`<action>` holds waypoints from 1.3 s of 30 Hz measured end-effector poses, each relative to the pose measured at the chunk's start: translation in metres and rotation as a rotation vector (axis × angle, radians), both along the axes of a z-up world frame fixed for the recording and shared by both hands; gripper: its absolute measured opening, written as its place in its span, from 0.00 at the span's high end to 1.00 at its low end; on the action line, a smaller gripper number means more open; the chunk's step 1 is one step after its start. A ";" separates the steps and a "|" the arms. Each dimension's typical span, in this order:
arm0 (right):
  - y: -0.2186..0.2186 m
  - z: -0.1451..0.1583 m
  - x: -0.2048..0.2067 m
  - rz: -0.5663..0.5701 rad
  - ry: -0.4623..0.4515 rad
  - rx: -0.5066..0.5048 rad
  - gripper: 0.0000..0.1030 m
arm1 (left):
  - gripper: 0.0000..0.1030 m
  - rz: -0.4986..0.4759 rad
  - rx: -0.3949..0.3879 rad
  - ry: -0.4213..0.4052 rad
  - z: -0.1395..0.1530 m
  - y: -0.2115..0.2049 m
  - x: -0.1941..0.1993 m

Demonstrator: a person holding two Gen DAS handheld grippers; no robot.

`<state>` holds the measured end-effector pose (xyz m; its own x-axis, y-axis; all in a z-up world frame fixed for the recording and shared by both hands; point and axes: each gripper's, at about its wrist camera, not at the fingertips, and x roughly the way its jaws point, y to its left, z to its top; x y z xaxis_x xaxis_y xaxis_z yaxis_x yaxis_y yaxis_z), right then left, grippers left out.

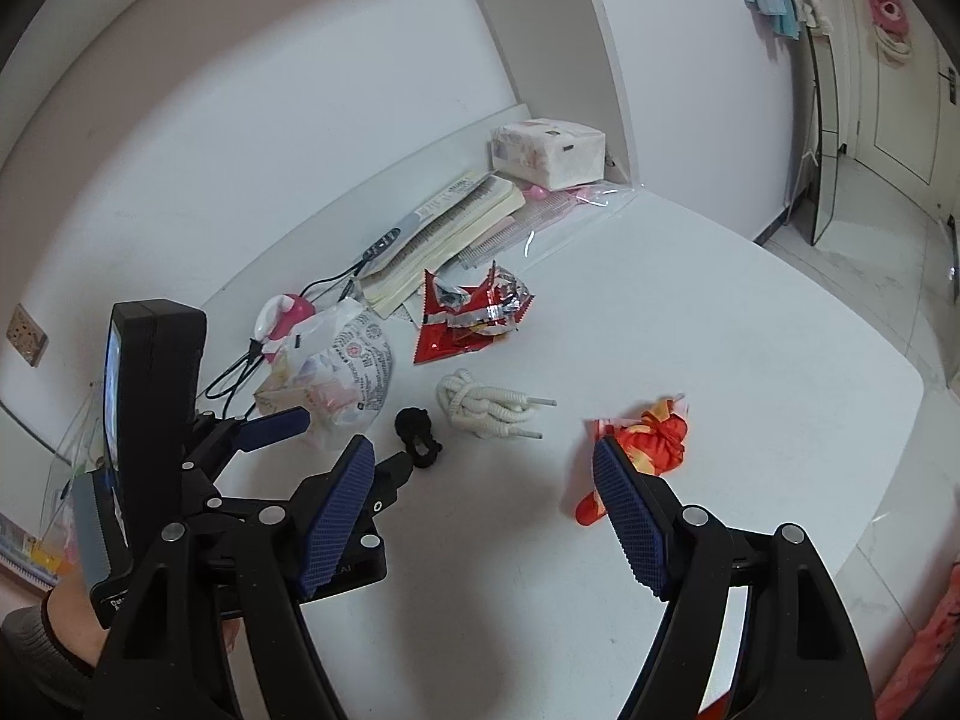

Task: Collect trash
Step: 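Grasp the white rope with the right tool while the left tool grasps the black hair tie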

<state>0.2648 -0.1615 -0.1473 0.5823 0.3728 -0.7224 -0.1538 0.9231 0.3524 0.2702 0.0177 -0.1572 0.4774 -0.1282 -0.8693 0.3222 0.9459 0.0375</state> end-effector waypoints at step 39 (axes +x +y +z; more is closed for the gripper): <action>0.042 -0.053 0.076 0.255 -0.026 -0.146 0.31 | 0.15 -0.001 0.011 0.063 -0.065 0.012 0.041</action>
<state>0.3405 -0.1198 -0.2007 0.5025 0.4024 -0.7652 -0.3947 0.8943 0.2110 0.3114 0.0293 -0.2225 0.4216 -0.1191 -0.8989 0.3251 0.9453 0.0272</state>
